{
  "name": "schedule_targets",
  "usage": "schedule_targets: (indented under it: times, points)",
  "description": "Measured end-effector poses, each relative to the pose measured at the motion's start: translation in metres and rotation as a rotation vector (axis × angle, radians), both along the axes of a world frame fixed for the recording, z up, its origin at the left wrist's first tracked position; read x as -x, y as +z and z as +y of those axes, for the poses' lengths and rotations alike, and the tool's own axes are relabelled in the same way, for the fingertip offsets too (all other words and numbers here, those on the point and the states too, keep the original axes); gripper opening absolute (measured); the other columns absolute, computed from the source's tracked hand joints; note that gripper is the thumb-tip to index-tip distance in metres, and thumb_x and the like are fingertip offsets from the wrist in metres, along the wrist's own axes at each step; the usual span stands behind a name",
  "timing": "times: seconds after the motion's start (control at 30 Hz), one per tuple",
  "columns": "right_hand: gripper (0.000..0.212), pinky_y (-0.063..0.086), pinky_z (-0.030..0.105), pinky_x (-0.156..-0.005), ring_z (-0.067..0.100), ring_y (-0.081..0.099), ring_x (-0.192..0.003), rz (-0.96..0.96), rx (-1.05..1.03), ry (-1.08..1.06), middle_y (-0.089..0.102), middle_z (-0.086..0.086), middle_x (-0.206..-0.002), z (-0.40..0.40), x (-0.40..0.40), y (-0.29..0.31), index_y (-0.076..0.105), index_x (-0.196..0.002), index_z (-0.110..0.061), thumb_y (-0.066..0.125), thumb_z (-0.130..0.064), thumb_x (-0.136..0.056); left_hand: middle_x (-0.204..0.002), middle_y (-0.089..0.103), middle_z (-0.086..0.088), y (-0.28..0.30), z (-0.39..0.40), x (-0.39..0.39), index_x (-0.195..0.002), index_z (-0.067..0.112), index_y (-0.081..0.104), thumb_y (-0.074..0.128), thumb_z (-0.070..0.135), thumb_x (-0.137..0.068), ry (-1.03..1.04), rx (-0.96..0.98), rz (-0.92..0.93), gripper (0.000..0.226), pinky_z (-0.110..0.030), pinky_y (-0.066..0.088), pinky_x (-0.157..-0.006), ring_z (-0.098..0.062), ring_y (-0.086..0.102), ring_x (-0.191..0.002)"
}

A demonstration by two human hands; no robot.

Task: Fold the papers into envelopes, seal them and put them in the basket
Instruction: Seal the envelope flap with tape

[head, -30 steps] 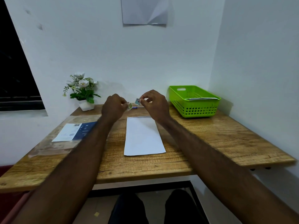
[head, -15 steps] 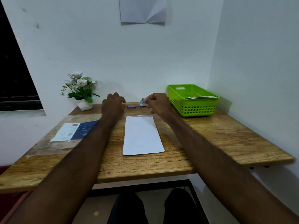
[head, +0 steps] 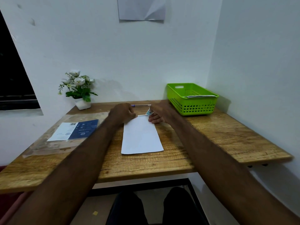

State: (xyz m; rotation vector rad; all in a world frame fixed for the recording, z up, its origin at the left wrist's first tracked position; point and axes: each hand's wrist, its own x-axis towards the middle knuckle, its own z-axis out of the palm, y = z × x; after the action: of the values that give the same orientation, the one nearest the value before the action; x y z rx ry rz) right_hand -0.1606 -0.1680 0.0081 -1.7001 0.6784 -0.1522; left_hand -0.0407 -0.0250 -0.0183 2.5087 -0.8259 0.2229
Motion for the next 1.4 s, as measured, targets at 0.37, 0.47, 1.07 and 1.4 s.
schedule_targets:
  times: [0.37, 0.47, 1.07, 1.4]
  points:
    - [0.028, 0.059, 0.033, -0.066, 0.023, 0.067, -0.068, -0.006, 0.06, -0.039, 0.065, 0.019, -0.08, 0.006, 0.001, 0.002, 0.058, -0.118, 0.01, 0.048, -0.009, -0.099, -0.065, 0.055, -0.005, 0.008, -0.001, -0.001, -0.067, 0.014, 0.061, 0.07, 0.043, -0.092, -0.043, -0.107, 0.149, 0.04, -0.028, 0.034, -0.056, -0.017, 0.053, -0.067]
    - [0.027, 0.057, 0.031, -0.067, 0.021, 0.066, -0.07, -0.005, 0.032, -0.014, 0.062, 0.016, -0.08, 0.005, 0.002, 0.0, 0.057, -0.119, 0.009, 0.048, -0.009, -0.102, -0.069, 0.06, -0.007, 0.008, -0.002, 0.004, -0.072, 0.009, 0.067, 0.069, 0.038, -0.092, -0.051, -0.074, 0.158, 0.035, -0.028, 0.037, -0.059, -0.018, 0.055, -0.069]
    - [0.007, 0.06, 0.037, -0.057, 0.03, 0.067, -0.068, -0.276, 0.313, 0.097, 0.066, 0.021, -0.083, -0.014, 0.02, 0.013, 0.063, -0.087, 0.001, 0.069, -0.001, -0.091, -0.098, 0.075, -0.007, 0.02, -0.008, 0.019, -0.091, 0.012, 0.076, 0.059, 0.022, -0.093, -0.071, 0.228, 0.113, 0.02, -0.039, 0.055, -0.089, -0.026, 0.067, -0.097]
    - [0.01, 0.039, 0.021, -0.042, 0.018, 0.057, -0.055, -0.316, 0.449, 0.115, 0.069, 0.009, -0.076, -0.021, 0.022, 0.019, 0.072, -0.086, 0.003, 0.073, -0.006, -0.083, -0.113, 0.074, -0.004, 0.02, -0.004, 0.018, -0.109, 0.016, 0.076, 0.062, 0.044, -0.098, -0.154, 0.284, 0.079, 0.033, -0.047, 0.054, -0.095, -0.024, 0.067, -0.103]
